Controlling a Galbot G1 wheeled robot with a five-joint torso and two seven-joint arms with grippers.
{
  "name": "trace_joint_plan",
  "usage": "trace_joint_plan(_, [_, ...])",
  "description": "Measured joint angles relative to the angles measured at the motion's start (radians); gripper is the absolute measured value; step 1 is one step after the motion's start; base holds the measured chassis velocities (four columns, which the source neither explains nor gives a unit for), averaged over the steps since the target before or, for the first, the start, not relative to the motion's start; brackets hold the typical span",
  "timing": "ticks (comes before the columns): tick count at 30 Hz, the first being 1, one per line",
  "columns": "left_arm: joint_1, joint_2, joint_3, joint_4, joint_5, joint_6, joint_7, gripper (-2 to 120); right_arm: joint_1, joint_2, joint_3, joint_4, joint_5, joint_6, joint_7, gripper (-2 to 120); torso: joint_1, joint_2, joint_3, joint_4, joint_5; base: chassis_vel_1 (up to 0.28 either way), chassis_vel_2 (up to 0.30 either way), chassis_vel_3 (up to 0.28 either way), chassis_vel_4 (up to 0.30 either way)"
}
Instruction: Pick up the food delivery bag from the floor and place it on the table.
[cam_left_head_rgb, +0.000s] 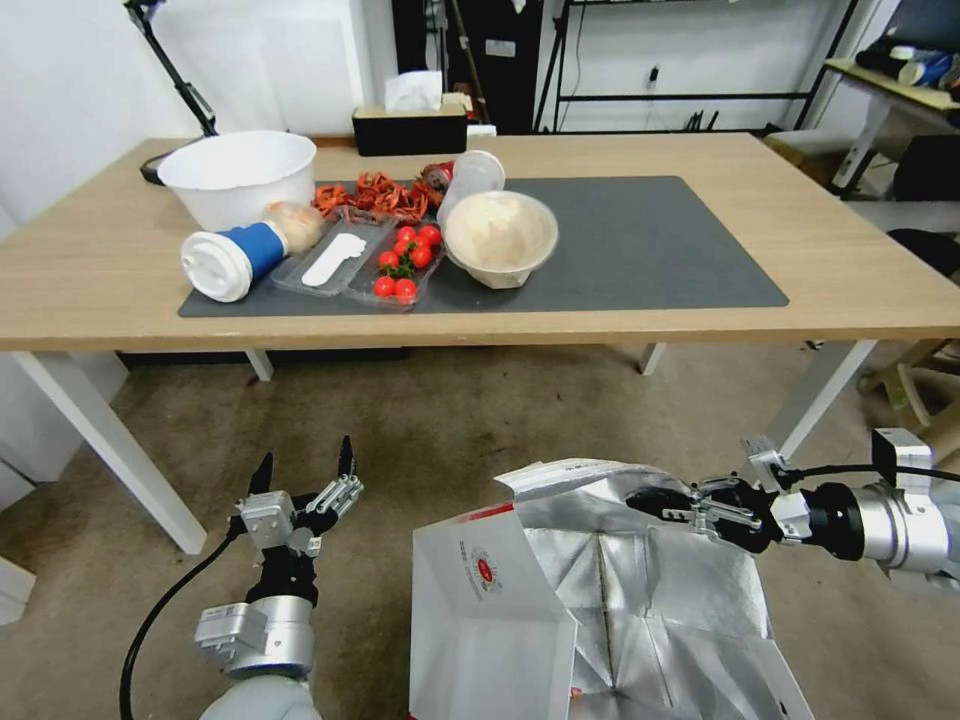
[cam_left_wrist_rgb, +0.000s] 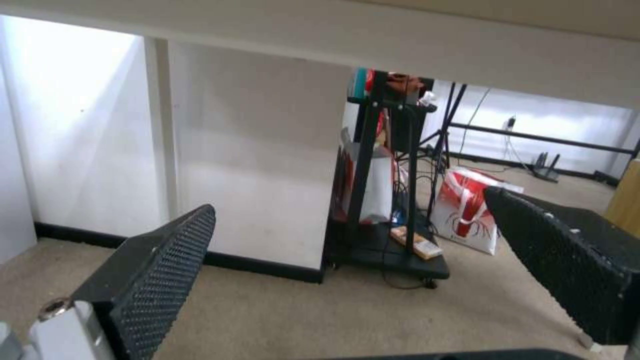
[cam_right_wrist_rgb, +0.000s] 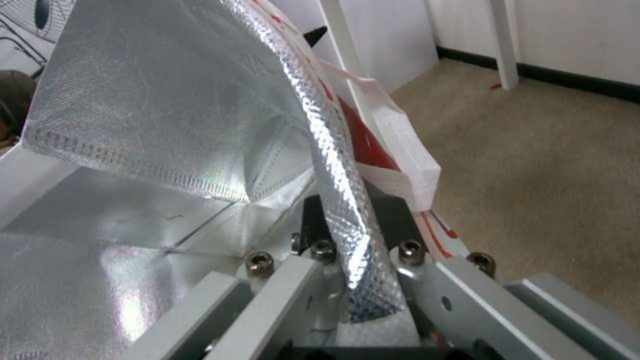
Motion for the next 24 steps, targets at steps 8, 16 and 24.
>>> trace_joint_plan(8, [0.001,-0.001,0.001,-0.002,0.002,-0.002,-0.001,100,-0.004,0.001,0.002,0.002,-0.003,0.000,-0.003,0,0.017,0.046,0.029,0.0000,0.0000,0.000,0.000,0.000,0.000])
trace_joint_plan(16, [0.001,-0.001,0.002,-0.002,0.004,-0.003,-0.003,100,-0.005,0.001,0.003,0.002,-0.004,0.001,-0.004,0,0.029,0.079,0.050,0.0000,0.0000,0.000,0.000,0.000,0.000])
trace_joint_plan(24, [0.000,-0.001,0.003,-0.002,0.004,-0.003,-0.003,100,-0.003,0.001,0.002,0.001,-0.005,0.002,-0.005,0,0.041,0.109,0.068,0.0000,0.0000,0.000,0.000,0.000,0.000])
